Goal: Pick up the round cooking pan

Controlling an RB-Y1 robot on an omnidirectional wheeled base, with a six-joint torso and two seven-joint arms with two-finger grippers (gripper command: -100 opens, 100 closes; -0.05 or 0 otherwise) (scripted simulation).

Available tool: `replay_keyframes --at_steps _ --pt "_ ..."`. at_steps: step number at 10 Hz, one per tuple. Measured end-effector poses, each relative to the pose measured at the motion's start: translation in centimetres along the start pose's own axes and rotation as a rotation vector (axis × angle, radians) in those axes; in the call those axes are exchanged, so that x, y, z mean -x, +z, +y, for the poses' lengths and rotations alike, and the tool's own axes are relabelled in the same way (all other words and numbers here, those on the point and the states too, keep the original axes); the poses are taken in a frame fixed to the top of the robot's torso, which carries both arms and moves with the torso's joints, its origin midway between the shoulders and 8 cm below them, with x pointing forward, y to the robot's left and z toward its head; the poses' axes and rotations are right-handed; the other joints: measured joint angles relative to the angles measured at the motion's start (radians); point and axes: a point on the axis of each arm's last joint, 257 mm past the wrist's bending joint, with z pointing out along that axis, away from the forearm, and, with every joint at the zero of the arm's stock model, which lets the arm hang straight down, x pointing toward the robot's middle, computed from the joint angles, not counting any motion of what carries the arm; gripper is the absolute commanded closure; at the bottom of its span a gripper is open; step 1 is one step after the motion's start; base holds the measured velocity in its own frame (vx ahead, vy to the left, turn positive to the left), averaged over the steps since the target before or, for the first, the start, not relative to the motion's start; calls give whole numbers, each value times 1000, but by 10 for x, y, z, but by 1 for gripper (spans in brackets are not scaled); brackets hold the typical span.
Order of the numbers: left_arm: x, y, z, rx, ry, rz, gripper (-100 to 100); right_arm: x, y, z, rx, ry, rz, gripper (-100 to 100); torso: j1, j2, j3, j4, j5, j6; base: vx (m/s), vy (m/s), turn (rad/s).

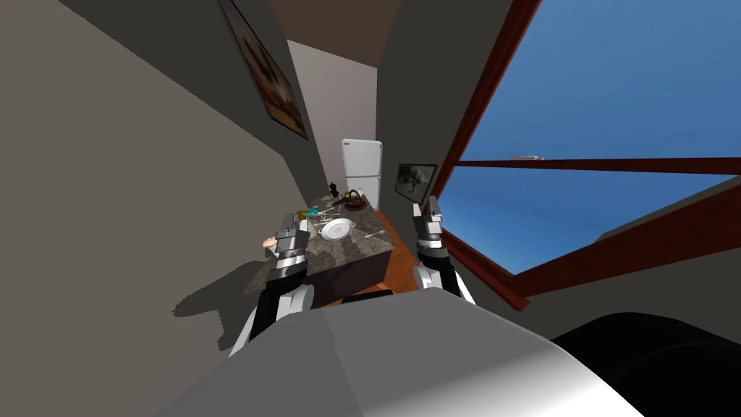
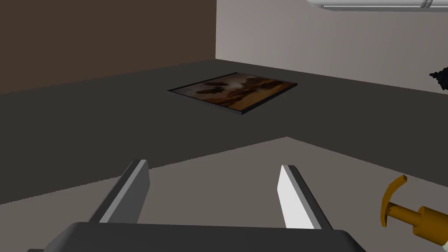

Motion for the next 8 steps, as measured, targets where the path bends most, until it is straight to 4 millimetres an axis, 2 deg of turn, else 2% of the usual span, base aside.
replay_keyframes --at_steps 4,8 --pt "-2 2 16 47 21 76 -100 0 0 0 0 0 0 0 -2 2 1 0 0 0 -32 -36 -92" --pt "5 12 45 135 10 120 -100 0 0 0 0 0 0 0 -4 4 3 1 -1 0 -65 -66 -145"
